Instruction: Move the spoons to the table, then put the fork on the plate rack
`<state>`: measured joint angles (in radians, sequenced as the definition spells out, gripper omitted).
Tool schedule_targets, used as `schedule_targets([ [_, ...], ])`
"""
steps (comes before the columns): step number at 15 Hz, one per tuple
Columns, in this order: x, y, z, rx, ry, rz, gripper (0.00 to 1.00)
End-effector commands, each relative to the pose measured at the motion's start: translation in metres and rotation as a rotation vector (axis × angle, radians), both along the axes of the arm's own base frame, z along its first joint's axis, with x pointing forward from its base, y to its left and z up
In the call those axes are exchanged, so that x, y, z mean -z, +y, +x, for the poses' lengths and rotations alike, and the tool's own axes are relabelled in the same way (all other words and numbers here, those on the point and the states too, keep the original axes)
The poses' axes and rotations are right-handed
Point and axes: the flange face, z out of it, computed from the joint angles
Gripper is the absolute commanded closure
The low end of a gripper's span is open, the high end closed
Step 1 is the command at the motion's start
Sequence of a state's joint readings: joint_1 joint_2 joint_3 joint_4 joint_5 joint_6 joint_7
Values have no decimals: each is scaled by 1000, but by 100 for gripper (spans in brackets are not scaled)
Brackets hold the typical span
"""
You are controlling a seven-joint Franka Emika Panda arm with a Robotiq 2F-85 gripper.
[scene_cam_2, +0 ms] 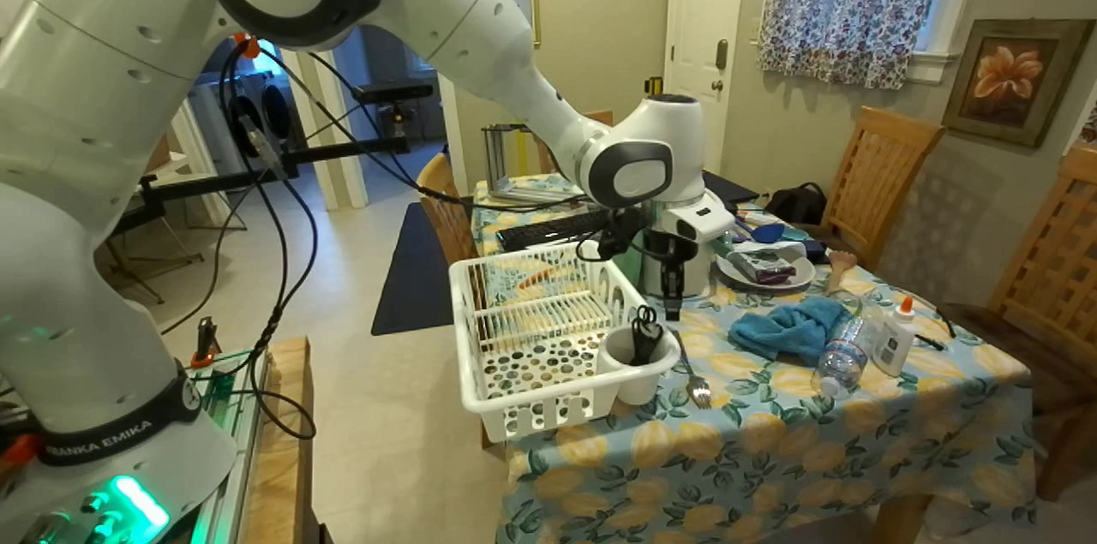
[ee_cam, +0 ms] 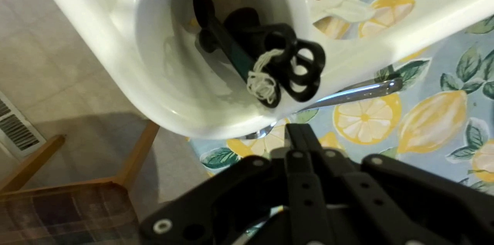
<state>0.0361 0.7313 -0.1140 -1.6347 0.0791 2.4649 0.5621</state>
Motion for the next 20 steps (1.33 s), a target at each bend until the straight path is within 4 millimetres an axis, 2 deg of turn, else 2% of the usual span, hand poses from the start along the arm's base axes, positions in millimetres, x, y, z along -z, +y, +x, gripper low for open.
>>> schedule_targets([
  [1,-11,9,3,-4,-9,20,67],
  [5,-13,23,2,-31,0,27,41],
  [10,-6,32,-1,-46,54,25,6],
  [12,-3,33,-5,-47,87,28,0],
  [15,-1,32,-9,-46,119,25,0],
  [16,2,31,-9,-43,127,20,25],
  [17,3,31,-9,-39,127,13,26],
  [20,3,28,-8,-34,114,-2,49],
])
